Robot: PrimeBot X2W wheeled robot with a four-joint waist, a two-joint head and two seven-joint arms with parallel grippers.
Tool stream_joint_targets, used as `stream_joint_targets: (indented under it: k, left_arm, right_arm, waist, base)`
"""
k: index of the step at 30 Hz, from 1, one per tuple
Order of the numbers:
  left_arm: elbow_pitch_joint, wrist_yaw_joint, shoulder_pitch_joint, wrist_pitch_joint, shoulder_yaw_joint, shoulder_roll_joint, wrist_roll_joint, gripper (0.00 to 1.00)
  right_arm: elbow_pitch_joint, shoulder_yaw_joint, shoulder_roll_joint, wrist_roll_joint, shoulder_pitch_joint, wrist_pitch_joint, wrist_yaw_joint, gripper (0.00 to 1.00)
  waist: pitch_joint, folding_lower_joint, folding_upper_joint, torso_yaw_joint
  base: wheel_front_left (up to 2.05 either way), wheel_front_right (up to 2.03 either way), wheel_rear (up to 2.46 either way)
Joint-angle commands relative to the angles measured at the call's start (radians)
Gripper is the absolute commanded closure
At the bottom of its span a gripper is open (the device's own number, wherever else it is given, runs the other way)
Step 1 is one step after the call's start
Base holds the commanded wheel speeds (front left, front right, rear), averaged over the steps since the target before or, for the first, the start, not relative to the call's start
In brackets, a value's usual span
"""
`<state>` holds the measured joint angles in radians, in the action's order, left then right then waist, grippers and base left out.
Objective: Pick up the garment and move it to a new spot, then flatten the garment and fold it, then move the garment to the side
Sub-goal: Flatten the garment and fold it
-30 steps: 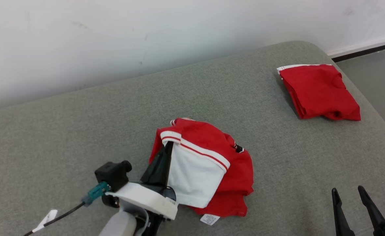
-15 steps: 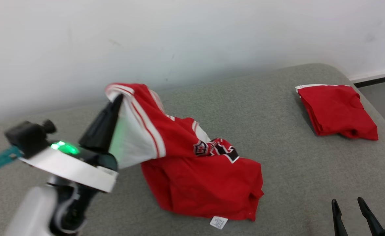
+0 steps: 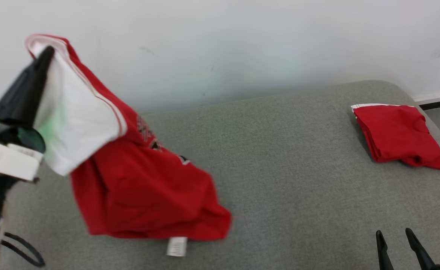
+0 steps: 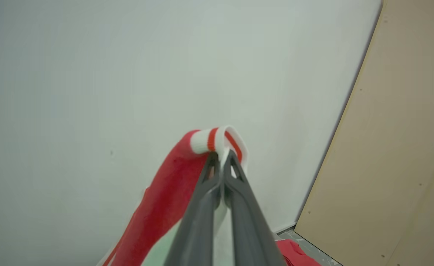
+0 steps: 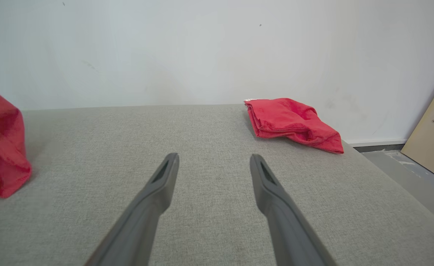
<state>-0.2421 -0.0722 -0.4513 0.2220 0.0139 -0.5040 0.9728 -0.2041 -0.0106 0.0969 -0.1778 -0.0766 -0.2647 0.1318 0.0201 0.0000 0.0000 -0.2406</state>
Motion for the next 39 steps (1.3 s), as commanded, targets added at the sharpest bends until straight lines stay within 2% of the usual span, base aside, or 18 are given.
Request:
stream_joint_targets:
  k: [1, 7, 11, 14, 18, 26, 30, 35, 37, 38, 39]
  left_arm:
    - [-0.006, 0.008, -0.029, 0.016, -0.024, -0.025, 0.025, 1.00]
    - [0.012, 0.012, -0.076, 0.060, -0.048, -0.069, 0.045, 1.00]
    - [0.032, 0.001, -0.105, 0.098, 0.027, -0.043, 0.049, 1.00]
    - [0.065, -0.010, -0.127, 0.106, 0.115, 0.015, 0.040, 1.00]
    - [0.124, -0.027, -0.135, 0.103, 0.257, 0.133, 0.034, 1.00]
    - [0.293, -0.052, -0.165, 0.073, 0.524, 0.360, 0.003, 1.00]
    - [0.378, -0.058, -0.200, 0.054, 0.641, 0.419, 0.000, 1.00]
    - [0.470, -0.059, -0.250, -0.002, 0.752, 0.448, 0.024, 1.00]
    - [0.512, -0.059, -0.270, -0.040, 0.785, 0.447, 0.004, 0.51]
    - [0.530, -0.059, -0.277, -0.055, 0.803, 0.449, -0.004, 0.06]
    - [0.551, -0.059, -0.283, -0.068, 0.823, 0.450, -0.010, 0.00]
  right_arm:
    - [-0.003, 0.000, 0.000, -0.002, -0.005, 0.001, -0.002, 0.00]
    - [-0.004, 0.009, 0.000, -0.003, -0.007, 0.001, -0.002, 0.00]
    - [-0.006, 0.016, 0.001, -0.003, 0.000, 0.001, -0.002, 0.00]
    - [-0.010, 0.024, 0.005, -0.004, 0.014, 0.001, -0.002, 0.00]
    - [-0.015, 0.046, 0.012, -0.008, 0.034, 0.001, -0.002, 0.00]
    - [-0.030, 0.075, 0.000, -0.024, 0.072, 0.001, -0.002, 0.00]
    - [-0.038, 0.088, -0.015, -0.030, 0.086, 0.001, -0.002, 0.00]
    - [-0.046, 0.093, -0.028, -0.035, 0.101, 0.001, -0.002, 0.00]
    - [-0.050, 0.096, -0.033, -0.037, 0.105, 0.001, -0.002, 0.00]
    - [-0.050, 0.095, -0.034, -0.038, 0.107, 0.001, -0.002, 0.00]
    - [-0.052, 0.092, -0.036, -0.038, 0.108, 0.001, -0.002, 0.00]
  waist:
    - [-0.002, 0.0000, 0.0000, 0.002]
    - [-0.004, 0.0000, 0.0000, 0.004]
    - [0.000, 0.0000, 0.0000, 0.006]
    - [0.004, 0.0000, 0.0000, 0.002]
    - [0.013, 0.0000, 0.0000, -0.021]
    - [0.065, 0.0000, 0.0000, -0.116]
    - [0.098, 0.0000, 0.0000, -0.169]
    - [0.133, 0.0000, 0.0000, -0.224]
    - [0.141, 0.0000, 0.0000, -0.237]
    - [0.144, 0.0000, 0.0000, -0.241]
    - [0.145, 0.0000, 0.0000, -0.243]
  base:
    - [0.00, 0.00, 0.00]
    - [0.00, 0.00, 0.00]
    - [0.00, 0.00, 0.00]
    - [0.00, 0.00, 0.00]
    - [0.00, 0.00, 0.00]
    - [0.00, 0.00, 0.00]
    - [0.00, 0.00, 0.00]
    - [0.00, 0.00, 0.00]
    - [0.00, 0.00, 0.00]
    - [0.00, 0.00, 0.00]
    - [0.00, 0.00, 0.00]
